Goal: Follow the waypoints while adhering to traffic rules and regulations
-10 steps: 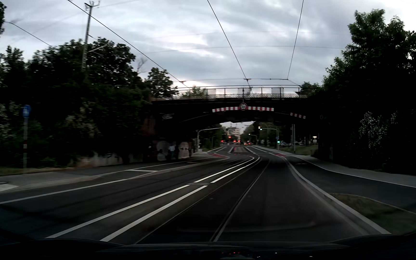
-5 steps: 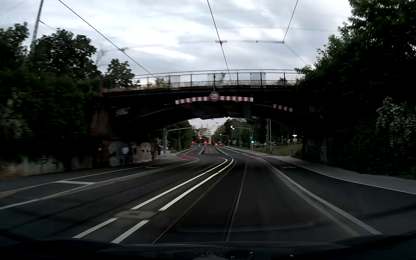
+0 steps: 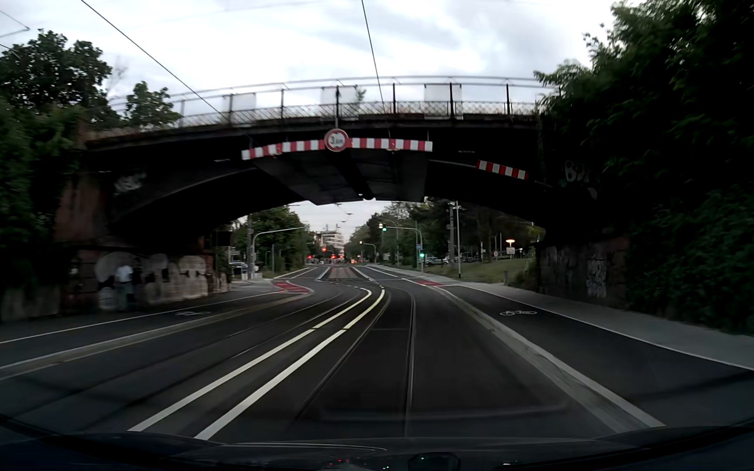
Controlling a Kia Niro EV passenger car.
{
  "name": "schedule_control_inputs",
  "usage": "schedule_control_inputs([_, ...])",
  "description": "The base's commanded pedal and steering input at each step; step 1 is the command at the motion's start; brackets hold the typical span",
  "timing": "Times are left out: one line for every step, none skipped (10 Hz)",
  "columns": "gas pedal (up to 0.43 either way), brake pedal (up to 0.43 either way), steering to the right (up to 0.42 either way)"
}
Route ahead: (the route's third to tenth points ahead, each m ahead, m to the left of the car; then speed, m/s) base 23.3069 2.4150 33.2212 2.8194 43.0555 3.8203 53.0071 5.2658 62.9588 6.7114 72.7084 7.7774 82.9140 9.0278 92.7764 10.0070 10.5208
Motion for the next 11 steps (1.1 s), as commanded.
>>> schedule_control_inputs([0.11,0.0,0.035])
schedule_control_inputs([0.11,0.0,0.026])
schedule_control_inputs([0.11,0.0,0.019])
schedule_control_inputs([0.11,0.0,0.012])
schedule_control_inputs([0.11,0.0,0.005])
schedule_control_inputs([0.11,0.0,0.005])
schedule_control_inputs([0.11,0.0,0.004])
schedule_control_inputs([0.11,0.0,0.001])
schedule_control_inputs([0.11,0.0,-0.003])
schedule_control_inputs([0.11,0.0,-0.003])
schedule_control_inputs([0.11,0.0,-0.003])
